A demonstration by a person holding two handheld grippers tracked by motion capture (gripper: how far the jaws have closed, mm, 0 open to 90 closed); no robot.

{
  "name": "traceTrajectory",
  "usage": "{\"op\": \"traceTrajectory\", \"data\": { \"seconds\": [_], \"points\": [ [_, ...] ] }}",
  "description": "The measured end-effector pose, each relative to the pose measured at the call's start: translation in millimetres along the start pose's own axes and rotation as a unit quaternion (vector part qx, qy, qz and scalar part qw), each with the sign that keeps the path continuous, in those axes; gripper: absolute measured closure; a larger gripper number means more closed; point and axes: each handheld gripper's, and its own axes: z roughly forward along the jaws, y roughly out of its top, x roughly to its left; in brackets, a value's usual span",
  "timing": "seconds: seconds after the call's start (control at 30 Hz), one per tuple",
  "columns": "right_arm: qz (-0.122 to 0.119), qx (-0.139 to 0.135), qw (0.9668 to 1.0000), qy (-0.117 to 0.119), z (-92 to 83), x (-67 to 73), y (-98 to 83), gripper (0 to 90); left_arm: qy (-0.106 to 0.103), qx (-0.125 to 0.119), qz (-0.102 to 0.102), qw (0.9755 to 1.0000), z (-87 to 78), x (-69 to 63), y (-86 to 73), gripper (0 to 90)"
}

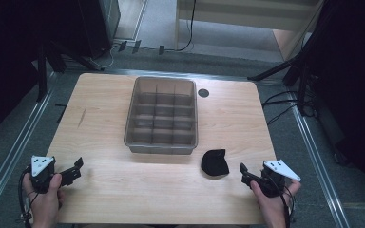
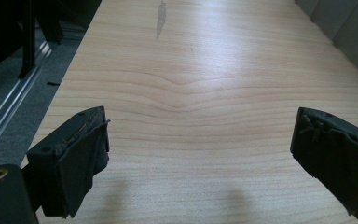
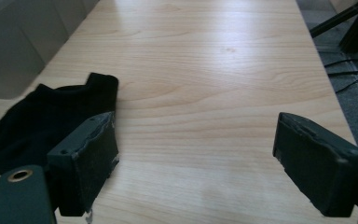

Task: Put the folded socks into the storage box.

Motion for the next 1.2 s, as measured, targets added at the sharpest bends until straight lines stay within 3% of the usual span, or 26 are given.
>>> {"op": "traceTrajectory", "data": {
  "seconds": [0.17,0.3,0.47,0.57,0.67,0.8,1.1,1.2],
  "points": [
    [-0.002,0.026,0.9996,0.006,1.1,11.0,11.5,14.0,-0.002,0.000,-0.002,1.0000,0.0,0.4,-0.1,4.7],
    [-0.014,0.050,0.9983,0.026,4.5,26.1,24.0,14.2,-0.004,0.003,-0.001,1.0000,0.2,0.4,0.2,4.7],
    [-0.004,0.083,0.9955,0.046,10.2,38.9,35.3,14.3,-0.001,0.003,0.002,1.0000,0.4,0.0,0.3,4.7],
    [-0.011,0.102,0.9935,0.049,13.7,47.1,41.1,14.3,-0.001,0.003,0.005,1.0000,0.5,-0.6,0.3,4.7],
    [-0.011,0.124,0.9916,0.034,18.3,56.5,46.8,15.0,-0.001,0.004,0.006,1.0000,0.5,-1.1,0.4,4.7],
    [-0.010,0.140,0.9897,0.031,21.8,62.3,51.4,15.0,-0.001,0.004,0.011,0.9999,0.7,-1.3,0.4,4.7],
    [-0.008,0.226,0.9736,0.030,41.3,78.7,65.3,14.6,-0.004,0.006,0.015,0.9999,1.4,-2.1,0.7,4.7],
    [-0.010,0.238,0.9709,0.026,45.4,80.4,67.4,14.7,-0.004,0.007,0.015,0.9999,1.4,-2.0,0.8,4.7]
  ]
}}
